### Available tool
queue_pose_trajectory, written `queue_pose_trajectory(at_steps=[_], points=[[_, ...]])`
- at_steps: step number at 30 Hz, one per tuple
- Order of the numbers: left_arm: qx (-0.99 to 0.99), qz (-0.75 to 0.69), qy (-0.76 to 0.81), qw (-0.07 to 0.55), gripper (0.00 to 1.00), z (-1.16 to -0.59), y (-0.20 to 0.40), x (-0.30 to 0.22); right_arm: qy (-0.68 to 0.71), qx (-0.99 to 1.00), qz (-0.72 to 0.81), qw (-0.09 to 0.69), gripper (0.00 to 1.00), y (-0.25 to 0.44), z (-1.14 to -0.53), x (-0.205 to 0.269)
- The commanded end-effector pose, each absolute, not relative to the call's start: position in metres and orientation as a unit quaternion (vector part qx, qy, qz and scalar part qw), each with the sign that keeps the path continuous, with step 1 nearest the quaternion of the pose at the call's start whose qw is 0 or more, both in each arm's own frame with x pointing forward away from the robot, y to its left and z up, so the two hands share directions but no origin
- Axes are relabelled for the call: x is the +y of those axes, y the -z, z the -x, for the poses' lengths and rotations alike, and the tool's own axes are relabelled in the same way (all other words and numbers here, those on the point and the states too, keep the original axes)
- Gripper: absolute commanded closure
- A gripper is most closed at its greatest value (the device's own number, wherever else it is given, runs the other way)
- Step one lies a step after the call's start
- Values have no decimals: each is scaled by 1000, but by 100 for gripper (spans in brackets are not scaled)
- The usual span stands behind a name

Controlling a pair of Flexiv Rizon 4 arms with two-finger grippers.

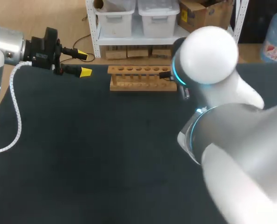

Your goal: Grasp the test tube, adjust it, and insert it.

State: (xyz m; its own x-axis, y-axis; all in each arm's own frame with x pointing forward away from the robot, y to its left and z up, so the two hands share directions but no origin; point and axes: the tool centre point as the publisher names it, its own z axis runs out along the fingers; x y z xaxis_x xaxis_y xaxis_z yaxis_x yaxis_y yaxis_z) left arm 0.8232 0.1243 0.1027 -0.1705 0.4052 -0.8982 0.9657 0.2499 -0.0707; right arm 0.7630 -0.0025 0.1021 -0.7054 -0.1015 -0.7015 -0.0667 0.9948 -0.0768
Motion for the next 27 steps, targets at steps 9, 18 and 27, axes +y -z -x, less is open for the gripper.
queue_pose_trajectory(at_steps=[9, 18, 27], points=[[680, -503, 349, 403, 0, -822, -102, 125, 18, 924, 45, 379, 100, -86, -788, 32], [680, -503, 349, 403, 0, -822, -102, 125, -1, 932, 47, 360, 100, -70, -797, 42], [680, -503, 349, 403, 0, -822, -102, 125, -13, 936, 48, 349, 100, -59, -810, 49]])
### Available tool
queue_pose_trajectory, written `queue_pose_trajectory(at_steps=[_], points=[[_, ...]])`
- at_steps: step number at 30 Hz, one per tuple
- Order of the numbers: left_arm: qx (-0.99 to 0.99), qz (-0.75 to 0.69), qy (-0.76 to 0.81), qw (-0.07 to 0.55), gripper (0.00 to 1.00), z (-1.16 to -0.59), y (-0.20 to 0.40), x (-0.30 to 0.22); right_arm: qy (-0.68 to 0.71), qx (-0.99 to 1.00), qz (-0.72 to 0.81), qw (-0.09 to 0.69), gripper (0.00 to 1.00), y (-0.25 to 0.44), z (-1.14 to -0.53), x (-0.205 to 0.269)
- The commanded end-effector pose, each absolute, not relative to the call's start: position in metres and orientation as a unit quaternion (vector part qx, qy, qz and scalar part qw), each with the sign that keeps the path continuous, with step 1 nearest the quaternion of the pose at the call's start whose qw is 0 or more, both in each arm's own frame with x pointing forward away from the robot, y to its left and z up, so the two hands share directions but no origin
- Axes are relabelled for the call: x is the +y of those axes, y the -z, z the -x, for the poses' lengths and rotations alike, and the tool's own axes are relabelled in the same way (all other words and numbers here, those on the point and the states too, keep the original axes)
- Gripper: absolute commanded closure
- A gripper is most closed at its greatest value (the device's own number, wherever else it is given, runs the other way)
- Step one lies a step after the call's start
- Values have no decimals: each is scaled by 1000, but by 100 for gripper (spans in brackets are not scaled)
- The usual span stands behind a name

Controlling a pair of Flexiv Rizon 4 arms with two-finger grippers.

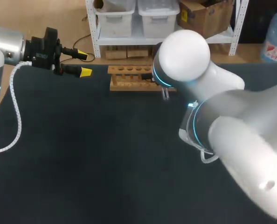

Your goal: Grasp the test tube, adjust it, and insert it.

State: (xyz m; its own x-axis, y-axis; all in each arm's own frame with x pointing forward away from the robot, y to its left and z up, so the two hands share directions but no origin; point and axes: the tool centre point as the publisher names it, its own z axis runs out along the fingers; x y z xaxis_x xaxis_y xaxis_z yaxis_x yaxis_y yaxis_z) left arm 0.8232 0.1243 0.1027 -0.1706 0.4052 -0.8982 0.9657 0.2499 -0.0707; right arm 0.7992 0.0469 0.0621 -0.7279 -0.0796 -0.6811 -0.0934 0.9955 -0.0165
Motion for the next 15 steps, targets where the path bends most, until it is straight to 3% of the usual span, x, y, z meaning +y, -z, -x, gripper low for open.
queue_pose_trajectory(at_steps=[1, 15], points=[[680, -503, 349, 403, 0, -822, -102, 125, -13, 936, 48, 349, 100, -58, -811, 50], [680, -503, 349, 403, 0, -822, -102, 125, -24, 940, 44, 337, 100, -49, -822, 53]])
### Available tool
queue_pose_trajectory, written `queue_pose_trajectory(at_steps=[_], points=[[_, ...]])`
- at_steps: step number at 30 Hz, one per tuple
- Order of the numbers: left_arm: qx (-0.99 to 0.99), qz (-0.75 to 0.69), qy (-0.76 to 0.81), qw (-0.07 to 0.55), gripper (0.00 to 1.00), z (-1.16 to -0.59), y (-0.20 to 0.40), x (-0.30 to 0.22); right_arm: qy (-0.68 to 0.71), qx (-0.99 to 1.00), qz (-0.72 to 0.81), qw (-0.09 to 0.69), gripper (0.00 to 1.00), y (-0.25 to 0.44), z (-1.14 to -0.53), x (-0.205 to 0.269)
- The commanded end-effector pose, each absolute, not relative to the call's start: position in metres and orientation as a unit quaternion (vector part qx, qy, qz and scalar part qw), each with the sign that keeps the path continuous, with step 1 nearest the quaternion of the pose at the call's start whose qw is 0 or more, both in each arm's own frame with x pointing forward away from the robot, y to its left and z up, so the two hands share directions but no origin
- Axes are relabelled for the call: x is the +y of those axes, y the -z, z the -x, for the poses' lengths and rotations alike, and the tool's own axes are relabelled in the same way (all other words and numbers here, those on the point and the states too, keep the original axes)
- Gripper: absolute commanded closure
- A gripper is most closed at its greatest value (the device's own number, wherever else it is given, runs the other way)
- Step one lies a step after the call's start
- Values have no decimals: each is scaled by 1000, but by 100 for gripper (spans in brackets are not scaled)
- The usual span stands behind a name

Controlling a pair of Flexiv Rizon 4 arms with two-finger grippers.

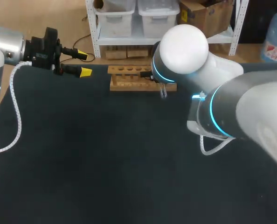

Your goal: Grasp the test tube, adjust it, and insert it.

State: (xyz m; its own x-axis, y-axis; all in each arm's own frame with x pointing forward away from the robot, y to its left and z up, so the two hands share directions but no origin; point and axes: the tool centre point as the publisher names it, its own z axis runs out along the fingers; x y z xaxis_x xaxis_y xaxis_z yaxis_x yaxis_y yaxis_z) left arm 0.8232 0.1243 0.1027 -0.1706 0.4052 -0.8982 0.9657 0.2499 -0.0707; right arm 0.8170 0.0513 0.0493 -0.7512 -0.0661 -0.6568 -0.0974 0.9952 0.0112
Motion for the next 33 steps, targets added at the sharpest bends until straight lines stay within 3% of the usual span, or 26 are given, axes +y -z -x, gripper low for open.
queue_pose_trajectory(at_steps=[1, 33], points=[[680, -503, 349, 403, 0, -822, -102, 125, -26, 941, 44, 336, 100, -48, -822, 53], [680, -503, 349, 403, 0, -822, -102, 125, -54, 951, 48, 299, 100, -27, -820, 61]])
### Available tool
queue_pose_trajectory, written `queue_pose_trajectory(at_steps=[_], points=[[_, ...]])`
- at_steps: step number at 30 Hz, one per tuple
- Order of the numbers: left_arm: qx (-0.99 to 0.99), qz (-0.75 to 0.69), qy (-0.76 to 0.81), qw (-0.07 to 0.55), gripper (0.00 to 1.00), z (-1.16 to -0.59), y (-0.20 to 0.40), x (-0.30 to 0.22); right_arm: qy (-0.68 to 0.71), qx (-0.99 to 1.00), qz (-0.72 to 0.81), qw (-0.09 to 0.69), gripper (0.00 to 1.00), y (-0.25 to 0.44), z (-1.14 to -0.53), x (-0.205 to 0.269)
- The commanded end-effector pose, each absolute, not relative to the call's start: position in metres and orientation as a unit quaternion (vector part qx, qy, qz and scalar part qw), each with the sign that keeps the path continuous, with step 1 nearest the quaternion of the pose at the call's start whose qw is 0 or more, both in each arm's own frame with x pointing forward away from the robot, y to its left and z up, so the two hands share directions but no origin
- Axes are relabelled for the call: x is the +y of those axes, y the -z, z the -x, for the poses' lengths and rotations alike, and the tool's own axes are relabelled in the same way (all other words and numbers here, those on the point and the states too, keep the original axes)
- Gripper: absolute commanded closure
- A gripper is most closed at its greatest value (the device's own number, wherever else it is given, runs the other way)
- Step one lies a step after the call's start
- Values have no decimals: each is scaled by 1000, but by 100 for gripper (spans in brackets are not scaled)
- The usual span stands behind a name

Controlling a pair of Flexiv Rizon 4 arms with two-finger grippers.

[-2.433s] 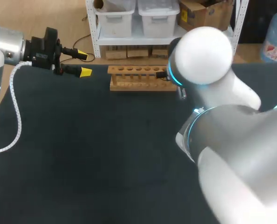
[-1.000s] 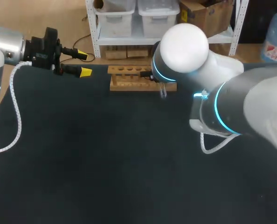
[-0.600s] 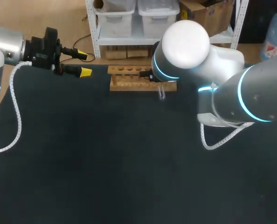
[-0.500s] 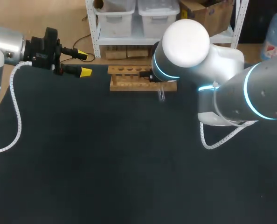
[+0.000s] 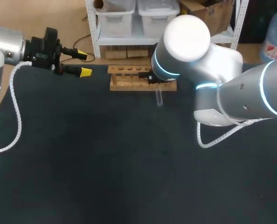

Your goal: Grasp the test tube, adjust it, and insert it.

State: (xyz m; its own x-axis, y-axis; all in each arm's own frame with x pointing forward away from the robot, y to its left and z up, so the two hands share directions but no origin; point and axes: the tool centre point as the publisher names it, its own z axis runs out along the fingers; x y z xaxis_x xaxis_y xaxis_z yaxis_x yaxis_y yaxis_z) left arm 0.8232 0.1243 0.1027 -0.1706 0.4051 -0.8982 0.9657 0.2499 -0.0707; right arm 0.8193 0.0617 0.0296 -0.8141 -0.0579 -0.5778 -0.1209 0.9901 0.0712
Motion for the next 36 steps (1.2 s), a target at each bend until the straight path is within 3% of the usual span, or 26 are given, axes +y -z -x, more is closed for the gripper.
queue_pose_trajectory(at_steps=[1, 36], points=[[680, -503, 349, 403, 0, -822, -102, 125, -54, 952, 48, 299, 100, -26, -820, 61], [680, -503, 349, 403, 0, -822, -102, 125, -5, 950, 10, 311, 100, -79, -781, 50]])
